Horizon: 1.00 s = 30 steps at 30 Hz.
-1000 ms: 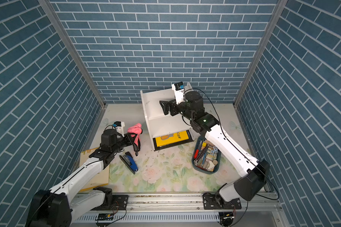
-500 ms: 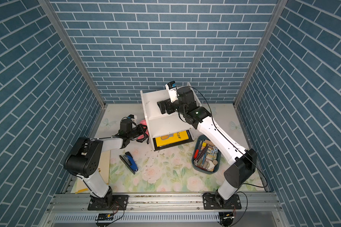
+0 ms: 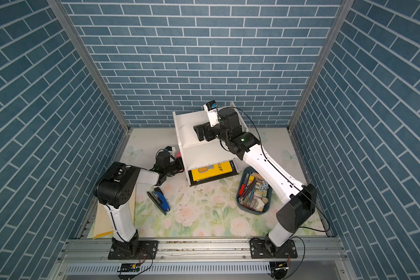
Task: Wipe the bookshelf clean with a cloth
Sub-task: Wipe the dust from the shelf.
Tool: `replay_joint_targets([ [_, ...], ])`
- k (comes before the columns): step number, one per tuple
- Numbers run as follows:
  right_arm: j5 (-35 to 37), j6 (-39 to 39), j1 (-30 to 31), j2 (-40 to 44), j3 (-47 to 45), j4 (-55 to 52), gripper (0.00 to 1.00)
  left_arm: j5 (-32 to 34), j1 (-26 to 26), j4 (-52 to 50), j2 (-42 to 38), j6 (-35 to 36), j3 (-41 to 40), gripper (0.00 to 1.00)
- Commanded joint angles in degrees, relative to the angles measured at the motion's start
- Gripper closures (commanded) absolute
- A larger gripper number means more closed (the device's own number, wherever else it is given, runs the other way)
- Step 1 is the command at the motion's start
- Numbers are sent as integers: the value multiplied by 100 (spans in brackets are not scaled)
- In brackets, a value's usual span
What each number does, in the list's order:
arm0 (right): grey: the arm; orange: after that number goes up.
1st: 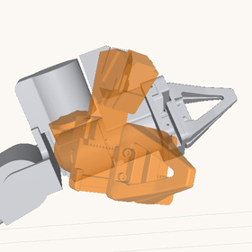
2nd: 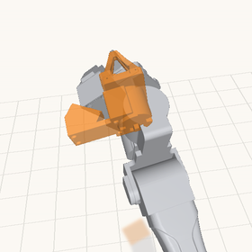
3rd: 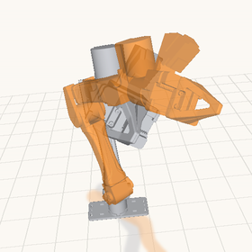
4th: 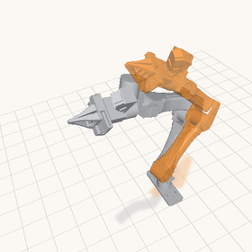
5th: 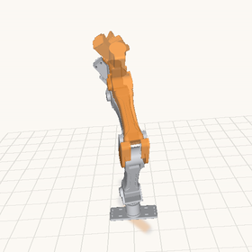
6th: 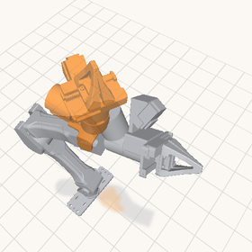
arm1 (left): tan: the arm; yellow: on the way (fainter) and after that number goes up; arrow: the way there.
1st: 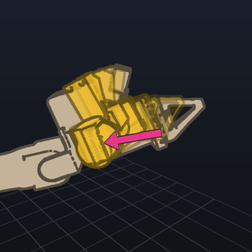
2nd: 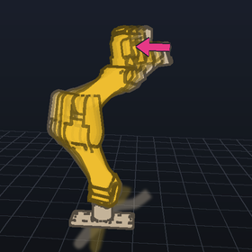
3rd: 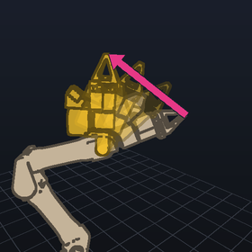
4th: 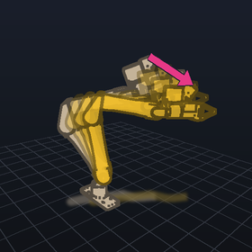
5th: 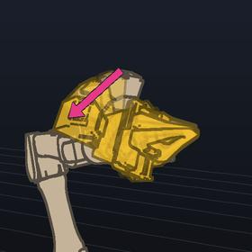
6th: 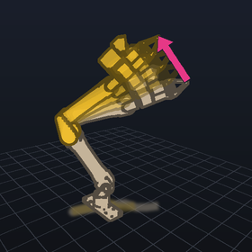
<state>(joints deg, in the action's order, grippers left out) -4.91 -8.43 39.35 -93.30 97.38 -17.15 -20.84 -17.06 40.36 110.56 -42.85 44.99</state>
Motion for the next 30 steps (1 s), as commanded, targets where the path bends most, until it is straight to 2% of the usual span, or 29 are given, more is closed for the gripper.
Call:
replay_joint_targets([
  [1,147,-177,-7,7,-248,-375,0,-273,-138,-301,90,-83,-460,100],
  [7,201,-177,-24,-31,-295,-445,0,-385,-225,-223,-131,26,-938,100],
  [13,167,-199,-24,-22,-356,-401,0,-166,-428,-569,-660,408,-1388,100],
  [22,113,-247,-21,81,-571,-328,0,-88,-654,-573,-1420,491,-2267,100],
  [24,85,-254,-24,172,-595,-288,0,-27,-679,-600,-1782,444,-2518,100],
  [26,-246,-264,-25,310,-589,-184,0,123,-678,-764,-2217,396,-2753,100],
  [30,-787,-260,-27,953,-762,254,0,838,-693,-1622,-3852,360,-3076,100],
])
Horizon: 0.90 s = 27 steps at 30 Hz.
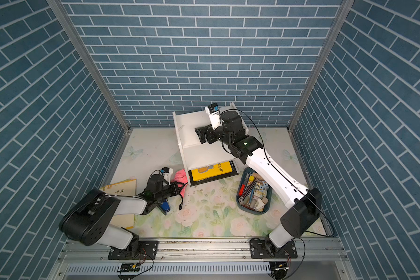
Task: Wipe the bookshelf clean with a cloth
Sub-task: Wipe the dust from the shelf, then adjust the shelf at the center of the board.
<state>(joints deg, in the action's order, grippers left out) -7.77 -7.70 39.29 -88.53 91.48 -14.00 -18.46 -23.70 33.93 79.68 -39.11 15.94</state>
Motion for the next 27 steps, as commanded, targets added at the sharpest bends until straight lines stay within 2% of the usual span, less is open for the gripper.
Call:
replay_joint_targets([
  [1,-562,-322,-15,764,-363,134,0,865,-29,-1292,-1244,-17,-216,100],
  [5,-322,-147,-28,2441,-1736,1027,0,1490,-25,-2434,-3394,104,-272,100],
  [8,785,-42,-139,3671,-2786,1050,0,1520,-29,-2887,-4626,233,-278,100],
  [10,1554,-170,-436,4152,-3307,623,0,1294,-43,-2973,-5151,318,-277,100],
  [11,1638,-229,-720,4363,-3579,550,0,1164,-70,-2970,-5336,341,-287,100],
  [13,1132,-274,-1439,4586,-4181,753,0,965,-233,-2869,-5649,418,-310,100],
  [15,153,-270,-2214,4578,-4793,1339,1,964,-536,-2687,-5824,488,-382,100],
  [16,-303,-377,-2613,4498,-5062,1736,3,956,-716,-2549,-5842,535,-431,100],
  [18,-1584,-619,-3231,4407,-5710,3234,8,981,-1217,-2279,-5798,649,-461,100],
  [19,-2104,-731,-3369,4380,-6081,4227,11,1053,-1499,-2183,-5775,736,-469,100],
  [21,-2472,-790,-3401,4152,-6575,5652,17,1361,-2103,-2088,-5742,965,-458,100],
  [23,-2818,-534,-3401,3516,-6306,5807,22,1650,-2705,-2012,-5606,1249,-439,100],
  [27,-3479,-177,-3401,2396,-5825,5960,31,2079,-3472,-1581,-5225,1422,-535,100],
])
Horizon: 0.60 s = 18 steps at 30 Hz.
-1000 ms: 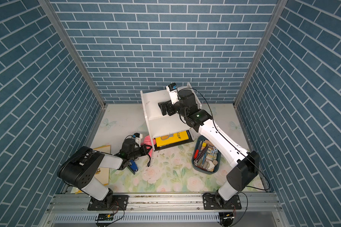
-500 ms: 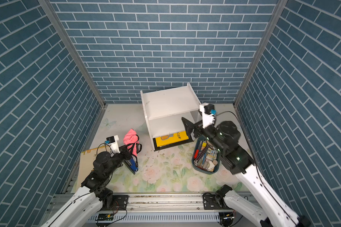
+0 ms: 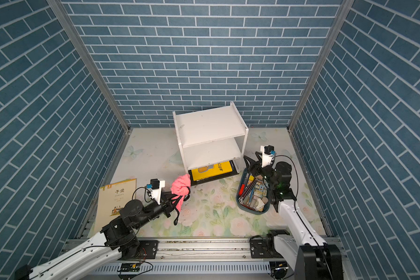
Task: Wipe the bookshelf clean with a cloth
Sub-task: Adjust the shelf at the center of the board.
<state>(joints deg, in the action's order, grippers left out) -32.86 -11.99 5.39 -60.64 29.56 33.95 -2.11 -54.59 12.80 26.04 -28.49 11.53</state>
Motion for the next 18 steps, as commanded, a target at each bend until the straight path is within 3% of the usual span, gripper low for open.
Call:
replay_joint_targets([
  [1,-1143,242,3,-614,456,1269,32,561,-520,700,242,369,-133,100],
  [4,-1531,25,96,-1187,586,1825,42,645,-742,1323,645,358,-223,100],
  [6,-1654,-54,230,-1466,674,2037,55,531,-858,1757,991,346,-255,100],
  [9,-1546,-1,586,-1696,797,2089,70,584,-1002,2132,1670,492,-124,100],
  [13,-1240,-5,1185,-2044,880,2363,90,901,-1036,2226,2019,720,-47,100],
  [18,-922,-179,1893,-2756,1179,2931,99,1176,-1036,2156,2004,903,-128,100],
])
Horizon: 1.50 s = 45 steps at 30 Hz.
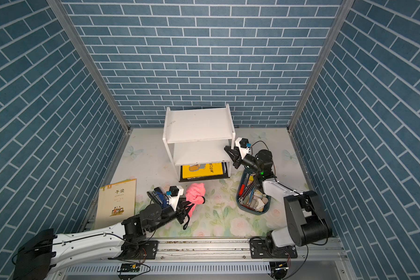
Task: Wipe the bookshelf clean with a cloth
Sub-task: Adjust the shelf at the center of the board, then place the cleaning item at the center of the board.
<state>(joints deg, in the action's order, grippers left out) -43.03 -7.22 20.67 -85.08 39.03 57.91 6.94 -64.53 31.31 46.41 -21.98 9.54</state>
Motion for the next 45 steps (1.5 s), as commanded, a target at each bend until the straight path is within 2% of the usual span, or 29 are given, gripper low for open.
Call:
replay_joint_targets([
  [1,138,-750,450,-456,306,682,99,228,-42,394,-17,269,45,100],
  [4,273,-1006,567,-768,474,976,99,-17,-70,892,351,206,97,100],
  [6,534,-1065,562,-733,462,895,93,-240,-146,1457,852,59,268,100],
  [10,1130,-854,487,-55,10,353,62,-687,-363,2875,2184,-531,742,100],
  [13,1585,-763,331,712,-383,-492,50,-449,-474,3266,2892,-785,919,100],
  [17,2507,-552,280,2010,-718,-2113,39,909,-376,2659,2873,-984,572,100],
  [22,2893,-910,272,3179,-879,-3479,31,1794,-78,379,2932,-1270,833,100],
  [27,2950,-1611,271,3664,-1002,-4428,27,2101,95,-575,2777,-1762,895,100],
  [30,3002,-1673,272,3718,-890,-5105,27,2149,184,-1301,2842,-1976,1085,100],
  [34,2872,-1733,271,3766,-1134,-5094,29,2004,251,-1698,3114,-2125,1206,100],
  [38,2290,-2010,469,3760,-1471,-4536,37,1721,257,-1921,3615,-1983,1600,84],
  [42,2760,-2193,978,4107,-1797,-4412,37,1467,193,-2100,3932,-1880,1937,59],
  [45,3360,-2222,1429,4379,-1933,-4726,39,1546,-40,-2280,3663,-1788,1955,42],
])
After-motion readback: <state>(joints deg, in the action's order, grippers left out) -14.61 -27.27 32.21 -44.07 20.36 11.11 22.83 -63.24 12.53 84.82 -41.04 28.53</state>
